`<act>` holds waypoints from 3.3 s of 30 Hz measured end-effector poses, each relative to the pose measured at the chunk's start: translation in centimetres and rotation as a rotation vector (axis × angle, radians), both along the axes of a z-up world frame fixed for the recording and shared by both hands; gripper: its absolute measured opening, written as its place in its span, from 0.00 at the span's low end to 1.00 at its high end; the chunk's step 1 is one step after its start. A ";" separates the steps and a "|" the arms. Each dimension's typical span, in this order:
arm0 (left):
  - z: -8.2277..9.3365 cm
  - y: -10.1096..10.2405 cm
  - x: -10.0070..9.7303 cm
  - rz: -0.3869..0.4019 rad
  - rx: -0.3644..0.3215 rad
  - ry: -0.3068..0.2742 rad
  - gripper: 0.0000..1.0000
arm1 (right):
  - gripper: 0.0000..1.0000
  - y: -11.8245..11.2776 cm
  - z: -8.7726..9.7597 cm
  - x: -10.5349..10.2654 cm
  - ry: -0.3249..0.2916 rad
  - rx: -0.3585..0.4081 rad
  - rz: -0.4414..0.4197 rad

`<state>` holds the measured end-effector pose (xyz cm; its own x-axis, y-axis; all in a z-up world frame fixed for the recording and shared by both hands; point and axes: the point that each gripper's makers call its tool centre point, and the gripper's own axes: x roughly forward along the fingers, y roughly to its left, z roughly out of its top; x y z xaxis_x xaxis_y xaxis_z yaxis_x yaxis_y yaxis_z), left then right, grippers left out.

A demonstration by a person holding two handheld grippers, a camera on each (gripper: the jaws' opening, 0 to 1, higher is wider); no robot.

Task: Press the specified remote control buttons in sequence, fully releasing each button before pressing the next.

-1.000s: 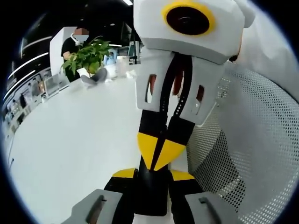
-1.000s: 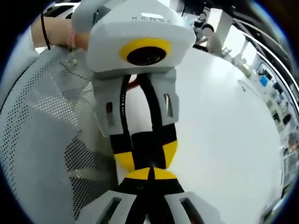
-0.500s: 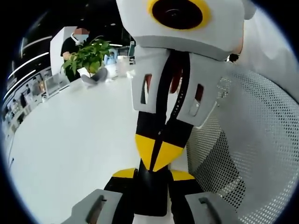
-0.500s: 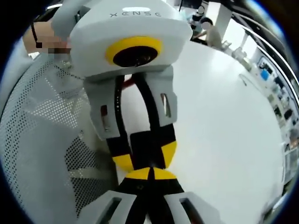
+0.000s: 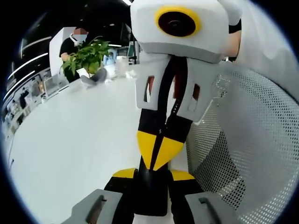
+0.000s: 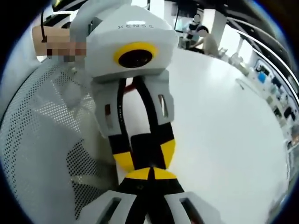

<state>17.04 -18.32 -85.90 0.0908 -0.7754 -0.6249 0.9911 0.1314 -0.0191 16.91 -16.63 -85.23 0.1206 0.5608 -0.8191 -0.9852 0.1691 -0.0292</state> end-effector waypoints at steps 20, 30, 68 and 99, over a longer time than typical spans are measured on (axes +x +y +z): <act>0.0 0.0 -0.1 0.001 0.000 0.003 0.26 | 0.08 0.0 0.3 -0.9 0.031 0.064 -0.025; 0.0 0.0 0.0 0.000 0.002 0.004 0.26 | 0.18 -1.9 0.0 -0.1 0.018 0.045 -0.065; 0.0 0.2 0.4 0.033 0.044 0.001 0.27 | 0.22 -3.3 -1.0 0.2 -0.022 0.016 -0.017; 6.7 4.3 3.6 0.383 -0.105 0.006 0.36 | 0.22 -3.2 -1.0 0.7 -0.020 0.049 -0.064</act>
